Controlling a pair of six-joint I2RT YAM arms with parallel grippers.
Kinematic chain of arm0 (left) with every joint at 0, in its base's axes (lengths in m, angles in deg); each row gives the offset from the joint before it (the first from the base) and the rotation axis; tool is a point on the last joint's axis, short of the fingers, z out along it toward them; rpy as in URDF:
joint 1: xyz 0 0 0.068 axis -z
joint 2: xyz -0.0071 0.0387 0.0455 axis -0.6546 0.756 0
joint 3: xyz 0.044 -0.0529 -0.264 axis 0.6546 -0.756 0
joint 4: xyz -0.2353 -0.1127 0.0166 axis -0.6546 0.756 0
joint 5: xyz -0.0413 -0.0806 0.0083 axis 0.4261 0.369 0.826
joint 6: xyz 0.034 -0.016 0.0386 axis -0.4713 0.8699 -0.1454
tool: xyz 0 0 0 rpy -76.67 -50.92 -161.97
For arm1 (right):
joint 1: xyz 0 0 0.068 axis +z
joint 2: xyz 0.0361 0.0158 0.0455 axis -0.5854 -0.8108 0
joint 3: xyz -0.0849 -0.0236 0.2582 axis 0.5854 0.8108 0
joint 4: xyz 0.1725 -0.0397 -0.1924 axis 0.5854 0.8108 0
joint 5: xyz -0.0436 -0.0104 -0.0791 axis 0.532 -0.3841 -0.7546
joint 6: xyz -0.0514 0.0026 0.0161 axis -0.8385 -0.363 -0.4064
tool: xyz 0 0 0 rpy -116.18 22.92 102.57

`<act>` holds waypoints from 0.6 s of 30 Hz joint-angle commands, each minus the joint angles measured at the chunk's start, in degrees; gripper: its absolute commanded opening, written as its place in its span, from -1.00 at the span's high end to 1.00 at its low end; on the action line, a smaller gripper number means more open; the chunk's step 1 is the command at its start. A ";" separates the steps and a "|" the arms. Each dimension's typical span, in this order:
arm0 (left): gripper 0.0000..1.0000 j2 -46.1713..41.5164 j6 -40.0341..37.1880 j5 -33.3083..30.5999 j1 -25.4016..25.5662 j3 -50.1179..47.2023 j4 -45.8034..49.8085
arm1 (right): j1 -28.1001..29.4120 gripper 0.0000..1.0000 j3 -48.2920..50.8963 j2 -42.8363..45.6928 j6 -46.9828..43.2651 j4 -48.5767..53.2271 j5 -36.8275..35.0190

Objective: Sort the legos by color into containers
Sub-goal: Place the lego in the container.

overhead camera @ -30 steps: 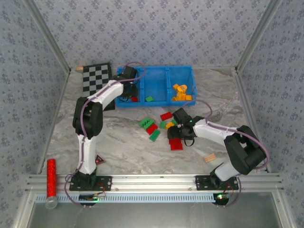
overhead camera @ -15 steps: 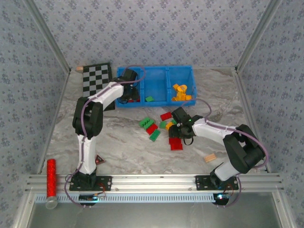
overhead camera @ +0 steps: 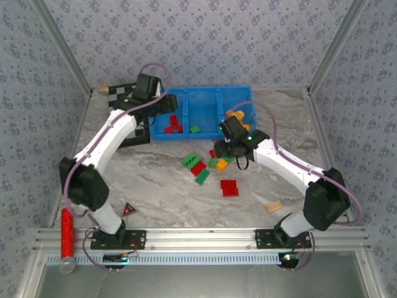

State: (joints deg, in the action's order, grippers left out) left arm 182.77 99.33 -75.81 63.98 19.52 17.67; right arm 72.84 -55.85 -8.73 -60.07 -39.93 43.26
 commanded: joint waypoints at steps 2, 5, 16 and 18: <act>-0.37 -9.90 -2.91 1.30 -1.91 -5.91 2.28 | 0.20 0.06 -11.33 -7.03 -10.58 -2.44 -2.47; -0.45 -18.12 -6.38 3.63 -3.19 -13.25 2.93 | 0.55 0.06 -19.67 -13.16 -15.51 -6.07 -1.00; -0.45 -37.72 -11.96 8.26 -3.84 -32.53 10.59 | 5.05 0.02 -46.88 -36.09 -30.86 -9.32 -0.41; -0.42 -39.99 -10.80 11.59 -3.84 -35.88 7.97 | 5.63 0.02 -49.91 -39.50 -33.78 -10.79 -0.35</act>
State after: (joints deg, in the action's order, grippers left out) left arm 145.70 89.24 -69.14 60.37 -13.74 26.41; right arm 77.56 -101.29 -44.49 -86.93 -48.82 42.69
